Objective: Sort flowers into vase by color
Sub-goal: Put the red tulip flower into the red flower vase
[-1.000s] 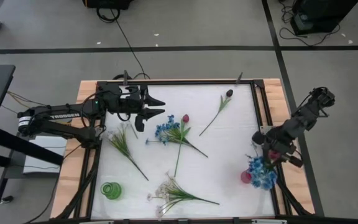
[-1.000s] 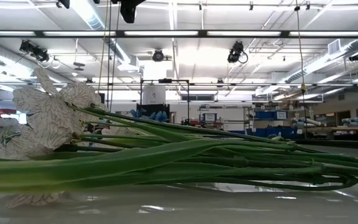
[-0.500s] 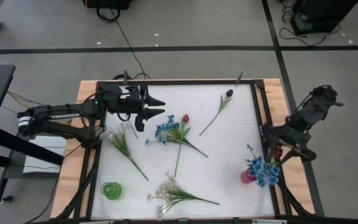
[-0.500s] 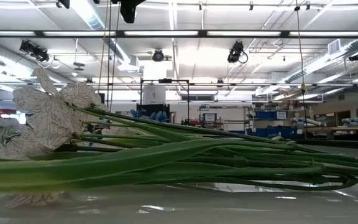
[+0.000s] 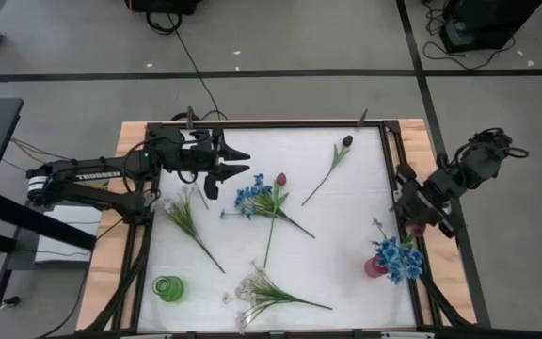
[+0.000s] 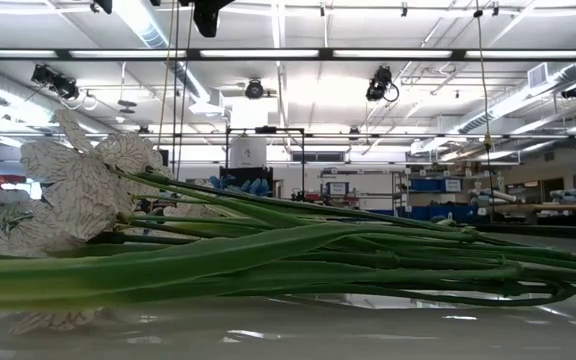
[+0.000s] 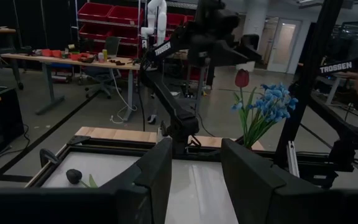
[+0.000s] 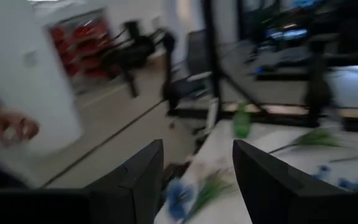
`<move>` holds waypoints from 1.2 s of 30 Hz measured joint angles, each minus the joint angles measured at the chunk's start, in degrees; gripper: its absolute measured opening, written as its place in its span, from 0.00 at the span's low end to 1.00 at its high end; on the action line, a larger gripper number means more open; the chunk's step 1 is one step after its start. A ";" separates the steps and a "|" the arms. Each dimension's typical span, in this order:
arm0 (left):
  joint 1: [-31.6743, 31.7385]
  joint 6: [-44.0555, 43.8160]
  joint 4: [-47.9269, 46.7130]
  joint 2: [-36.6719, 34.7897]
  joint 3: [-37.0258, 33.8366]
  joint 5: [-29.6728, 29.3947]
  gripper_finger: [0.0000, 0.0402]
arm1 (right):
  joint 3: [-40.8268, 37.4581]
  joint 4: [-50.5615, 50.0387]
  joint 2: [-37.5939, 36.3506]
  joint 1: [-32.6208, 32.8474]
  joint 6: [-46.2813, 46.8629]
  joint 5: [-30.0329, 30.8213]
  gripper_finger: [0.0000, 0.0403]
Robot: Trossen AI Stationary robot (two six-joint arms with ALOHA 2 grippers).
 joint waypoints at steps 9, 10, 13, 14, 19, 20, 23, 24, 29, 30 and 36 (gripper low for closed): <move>0.00 0.00 0.02 0.01 0.00 0.01 0.36 | 0.02 7.92 4.57 -2.48 5.06 19.97 0.50; -0.02 0.00 0.00 -0.01 0.00 -0.01 0.36 | 0.02 9.06 5.43 -3.04 5.83 21.92 0.50; 0.00 0.00 0.01 0.00 0.00 0.00 0.36 | 0.02 13.16 8.26 -4.96 7.86 27.12 0.50; 0.00 0.00 0.00 0.00 0.00 0.00 0.36 | 0.02 14.49 9.16 -5.71 8.78 28.76 0.50; -0.01 0.00 0.02 0.01 0.00 0.01 0.36 | 0.02 22.15 13.86 -9.06 13.15 37.35 0.49; 0.00 0.00 0.01 0.01 0.00 0.00 0.36 | 0.02 23.61 14.75 -9.45 13.84 39.05 0.49; 0.01 0.06 0.07 0.00 0.00 -0.01 0.36 | 0.02 27.31 17.18 -10.44 15.24 43.10 0.49; 0.09 0.11 0.11 0.00 0.00 -0.01 0.36 | 0.02 28.35 17.88 -10.72 15.57 44.09 0.49; 0.24 -2.44 0.57 0.01 0.00 -0.01 0.36 | 0.02 31.72 20.99 -11.59 18.99 45.46 0.48; 0.23 -3.30 0.57 0.01 0.00 -0.01 0.36 | 0.02 31.86 21.56 -11.73 19.75 45.46 0.48; 0.22 -5.30 1.92 0.03 0.00 -0.01 0.36 | 0.00 31.82 24.21 -13.81 21.64 45.90 0.46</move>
